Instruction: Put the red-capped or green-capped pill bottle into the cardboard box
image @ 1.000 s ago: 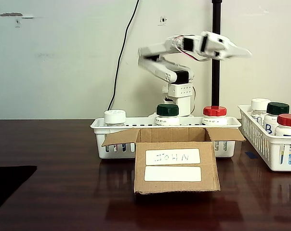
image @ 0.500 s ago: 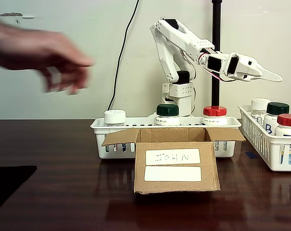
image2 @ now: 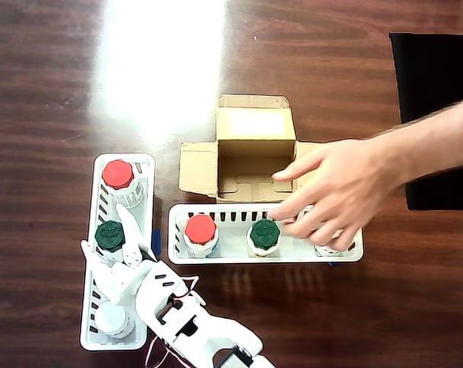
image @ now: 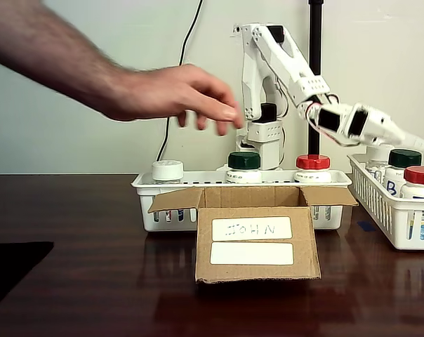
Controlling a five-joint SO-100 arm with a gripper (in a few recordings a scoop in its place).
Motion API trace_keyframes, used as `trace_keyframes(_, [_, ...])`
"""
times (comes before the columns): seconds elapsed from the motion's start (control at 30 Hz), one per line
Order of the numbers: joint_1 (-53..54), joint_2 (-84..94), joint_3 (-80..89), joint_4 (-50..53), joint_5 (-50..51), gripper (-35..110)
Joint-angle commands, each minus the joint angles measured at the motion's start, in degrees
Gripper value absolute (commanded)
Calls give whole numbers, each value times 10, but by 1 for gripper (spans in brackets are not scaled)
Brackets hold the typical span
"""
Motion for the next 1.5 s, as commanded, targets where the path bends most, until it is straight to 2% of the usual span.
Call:
trace_keyframes(0.0, [4,9,24,-54,11,74])
trace_keyframes(0.37, [30,-59,23,-113,7,72])
trace_keyframes(0.6, [26,-80,4,-116,-3,70])
trace_keyframes(0.73, [27,-77,2,-116,-6,48])
trace_keyframes(0.87, [32,-53,3,-106,-9,12])
trace_keyframes(0.93, [35,-17,2,-64,-11,-4])
trace_keyframes(0.97, [37,3,0,-46,-15,-7])
trace_keyframes(1.13, [30,161,-23,135,-44,4])
trace_keyframes(1.47, [-7,354,-223,510,-86,1])
